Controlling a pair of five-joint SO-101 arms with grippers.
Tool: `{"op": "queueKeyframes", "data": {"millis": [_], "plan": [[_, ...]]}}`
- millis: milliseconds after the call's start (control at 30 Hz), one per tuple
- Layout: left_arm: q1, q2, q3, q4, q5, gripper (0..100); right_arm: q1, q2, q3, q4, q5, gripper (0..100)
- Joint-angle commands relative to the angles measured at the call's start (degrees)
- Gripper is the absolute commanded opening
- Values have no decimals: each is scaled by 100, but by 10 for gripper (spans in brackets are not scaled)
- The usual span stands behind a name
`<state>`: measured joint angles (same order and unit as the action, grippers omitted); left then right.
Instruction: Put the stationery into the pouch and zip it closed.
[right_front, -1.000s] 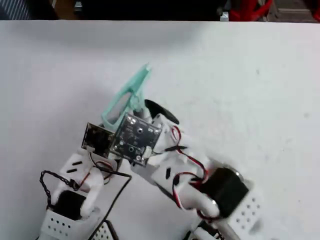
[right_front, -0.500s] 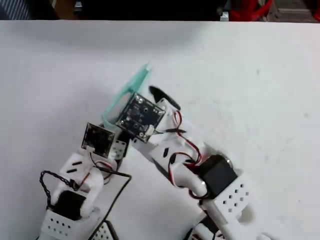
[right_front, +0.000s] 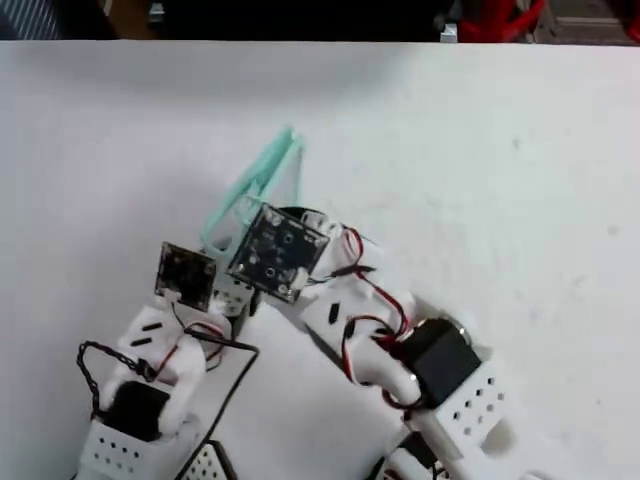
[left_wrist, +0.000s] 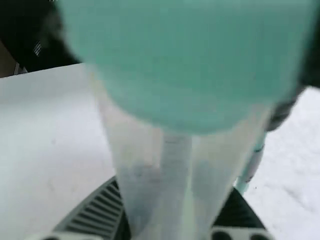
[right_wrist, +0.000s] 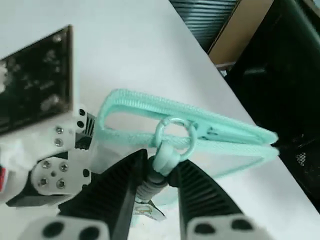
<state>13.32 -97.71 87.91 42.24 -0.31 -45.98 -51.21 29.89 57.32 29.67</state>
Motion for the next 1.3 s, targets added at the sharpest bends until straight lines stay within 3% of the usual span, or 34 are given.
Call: {"op": "queueKeyframes", "data": {"millis": [0,233,367,400,667,933,1133,1267], "plan": [[-75,-84,-914,422,299,172,462,-13,-35,31,-149,19],[40,-92,-1143,466,299,160,593,435,-35,40,-220,19],[75,-92,-1143,352,246,7,585,435,-62,154,-220,19],[136,-92,-1143,352,185,30,541,426,-88,224,-229,19],[374,-92,-1099,396,-176,20,-831,-119,-1670,1657,-615,19],[374,-92,-1099,404,-176,20,-1209,-31,-2127,2721,-624,19],[374,-92,-1099,404,-176,20,-2141,13,-2145,2976,-835,19],[374,-92,-1090,404,-176,20,-2264,31,-2110,2949,-870,19]]}}
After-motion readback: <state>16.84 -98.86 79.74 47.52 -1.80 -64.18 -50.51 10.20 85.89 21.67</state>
